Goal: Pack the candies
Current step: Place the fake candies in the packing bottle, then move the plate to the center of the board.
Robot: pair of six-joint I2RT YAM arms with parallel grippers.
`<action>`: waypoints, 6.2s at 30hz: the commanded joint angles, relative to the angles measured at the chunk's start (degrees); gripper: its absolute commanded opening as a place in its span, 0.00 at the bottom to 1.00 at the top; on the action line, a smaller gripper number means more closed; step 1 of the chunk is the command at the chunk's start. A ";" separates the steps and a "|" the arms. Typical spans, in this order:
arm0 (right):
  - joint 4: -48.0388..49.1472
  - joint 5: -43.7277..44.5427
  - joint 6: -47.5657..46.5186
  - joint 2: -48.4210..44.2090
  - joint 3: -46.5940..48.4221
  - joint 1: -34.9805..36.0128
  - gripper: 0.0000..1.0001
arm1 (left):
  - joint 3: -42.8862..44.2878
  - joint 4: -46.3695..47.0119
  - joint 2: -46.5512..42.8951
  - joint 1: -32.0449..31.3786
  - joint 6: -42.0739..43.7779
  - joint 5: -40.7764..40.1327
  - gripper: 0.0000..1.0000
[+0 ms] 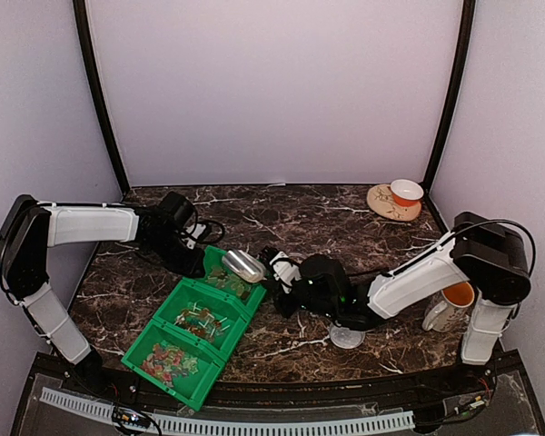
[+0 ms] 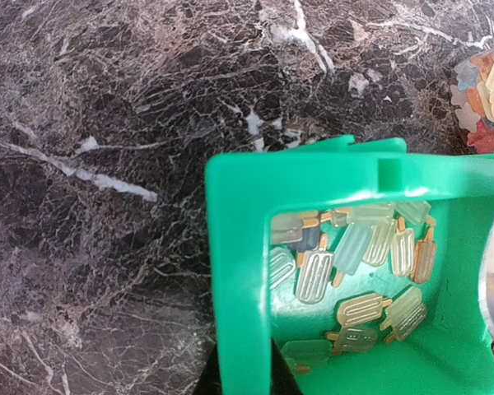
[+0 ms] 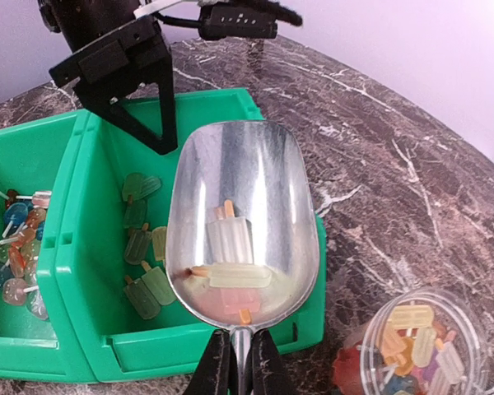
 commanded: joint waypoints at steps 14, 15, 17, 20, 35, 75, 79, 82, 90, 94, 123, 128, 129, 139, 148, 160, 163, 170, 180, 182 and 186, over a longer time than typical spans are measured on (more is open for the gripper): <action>-17.12 13.08 -6.71 -22.78 -4.39 -1.05 0.00 | 1.45 -0.57 -3.30 0.45 -0.01 0.95 0.00; -19.63 13.93 -6.70 -24.15 -4.22 -1.09 0.00 | 1.45 -0.56 -3.37 0.47 -0.06 0.86 0.00; -25.40 15.46 -6.53 -26.35 -3.03 -1.05 0.00 | 1.53 -0.53 -3.35 0.49 -0.04 0.84 0.00; -34.75 17.73 -5.36 -28.52 -0.84 -1.07 0.00 | 1.50 -0.53 -3.39 0.53 -0.11 0.70 0.00; -67.08 20.98 -0.53 -25.08 11.42 -1.06 0.00 | 1.45 -0.61 -3.43 0.48 -0.23 0.54 0.00; -95.29 24.08 -4.17 -11.61 33.43 -0.53 0.00 | 1.63 -0.92 -3.36 0.49 -0.06 -0.03 0.00; -94.80 24.23 -4.35 -11.68 34.03 -0.45 0.00 | 1.71 -0.88 -3.31 0.49 -0.04 -0.05 0.00; -94.60 24.15 -4.35 -11.63 33.39 -0.49 0.00 | 1.63 -0.93 -3.34 0.57 -0.02 -0.12 0.00; -84.63 25.73 -1.53 -13.60 28.89 -1.20 0.00 | 1.80 -1.58 -3.04 0.50 0.66 -2.41 0.00; -79.44 25.92 -0.12 -13.90 25.63 -1.60 0.00 | 2.18 -2.30 -1.47 0.59 1.43 -4.19 0.00; -69.44 29.43 5.04 -28.00 14.48 -2.90 0.00 | 58.98 -17.19 40.00 8.41 8.92 -6.66 0.26; -68.92 30.52 6.70 -28.06 13.97 -2.90 0.00 | 64.37 -17.70 41.92 9.23 7.58 -7.19 0.60; -68.06 30.51 6.91 -28.06 13.64 -3.03 0.00 | 65.20 -18.13 41.62 9.41 7.36 -7.45 0.63; -55.90 22.86 8.83 -26.50 9.46 -9.90 0.00 | 60.34 -20.21 24.68 9.29 0.34 -8.86 0.97; -53.30 20.06 7.36 -23.01 10.25 -11.40 0.00 | 26.33 -13.41 -3.57 1.94 -8.63 -19.75 0.99; -53.37 20.44 5.50 -22.66 11.12 -11.91 0.01 | -2.39 -13.50 -20.38 -2.09 -21.05 -21.52 0.99; -53.51 21.01 5.41 -22.84 11.25 -11.95 0.01 | -4.93 -12.77 -19.84 -2.23 -21.76 -21.63 0.99; -53.85 21.78 5.24 -24.63 9.99 -12.01 0.01 | -5.61 -10.91 -14.90 -2.22 -21.14 -25.73 0.95; -54.64 22.72 5.75 -29.59 7.02 -12.03 0.01 | -2.46 -10.57 -8.29 -1.68 -18.06 -32.67 0.87; -54.63 22.82 5.72 -29.96 6.81 -12.04 0.02 | -1.57 -10.11 -7.20 -0.74 -17.38 -33.34 0.87; -54.78 22.80 5.84 -30.20 6.74 -12.04 0.02 | 0.49 -8.90 -4.81 2.64 -15.77 -33.38 0.86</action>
